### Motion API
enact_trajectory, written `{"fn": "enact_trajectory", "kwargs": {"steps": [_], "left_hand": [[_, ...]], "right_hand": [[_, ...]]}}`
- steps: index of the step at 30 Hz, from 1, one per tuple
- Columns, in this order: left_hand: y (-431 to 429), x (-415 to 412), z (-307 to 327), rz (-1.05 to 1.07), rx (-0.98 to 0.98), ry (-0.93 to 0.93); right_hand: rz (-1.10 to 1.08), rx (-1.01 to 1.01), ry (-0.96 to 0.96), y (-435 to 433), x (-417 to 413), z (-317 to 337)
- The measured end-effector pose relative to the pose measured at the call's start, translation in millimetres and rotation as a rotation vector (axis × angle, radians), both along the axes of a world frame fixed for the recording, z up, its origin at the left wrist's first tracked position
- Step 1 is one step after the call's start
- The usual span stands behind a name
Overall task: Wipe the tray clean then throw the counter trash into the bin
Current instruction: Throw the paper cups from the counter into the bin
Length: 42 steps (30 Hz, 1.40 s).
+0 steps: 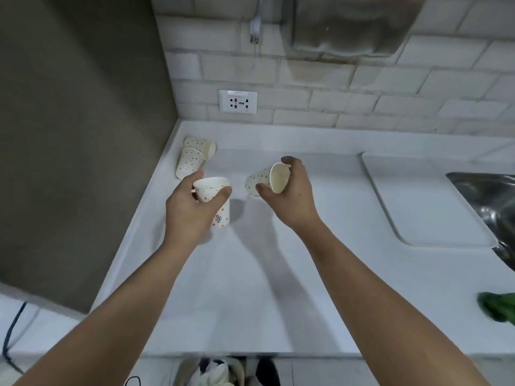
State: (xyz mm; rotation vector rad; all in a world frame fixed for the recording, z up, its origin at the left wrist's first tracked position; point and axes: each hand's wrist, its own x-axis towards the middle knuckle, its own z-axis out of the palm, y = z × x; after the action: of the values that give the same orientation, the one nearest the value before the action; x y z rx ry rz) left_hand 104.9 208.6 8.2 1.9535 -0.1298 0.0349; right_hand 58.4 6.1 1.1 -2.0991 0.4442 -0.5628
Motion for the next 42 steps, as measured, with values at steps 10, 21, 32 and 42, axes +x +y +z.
{"fn": "enact_trajectory", "kwargs": {"steps": [10, 21, 32, 42], "left_hand": [[81, -101, 10, -0.127, 0.016, 0.046], [145, -163, -17, -0.199, 0.074, 0.121], [197, -218, -79, -0.25, 0.186, 0.245], [201, -228, -143, -0.357, 0.451, 0.368]], "right_hand": [[-0.046, 0.116, 0.06, 88, -126, 26], [0.101, 0.082, 0.19, 148, -192, -10], [0.36, 0.003, 0.386, 197, -248, -96], [0.429, -0.122, 0.77, 208, -239, -157]]}}
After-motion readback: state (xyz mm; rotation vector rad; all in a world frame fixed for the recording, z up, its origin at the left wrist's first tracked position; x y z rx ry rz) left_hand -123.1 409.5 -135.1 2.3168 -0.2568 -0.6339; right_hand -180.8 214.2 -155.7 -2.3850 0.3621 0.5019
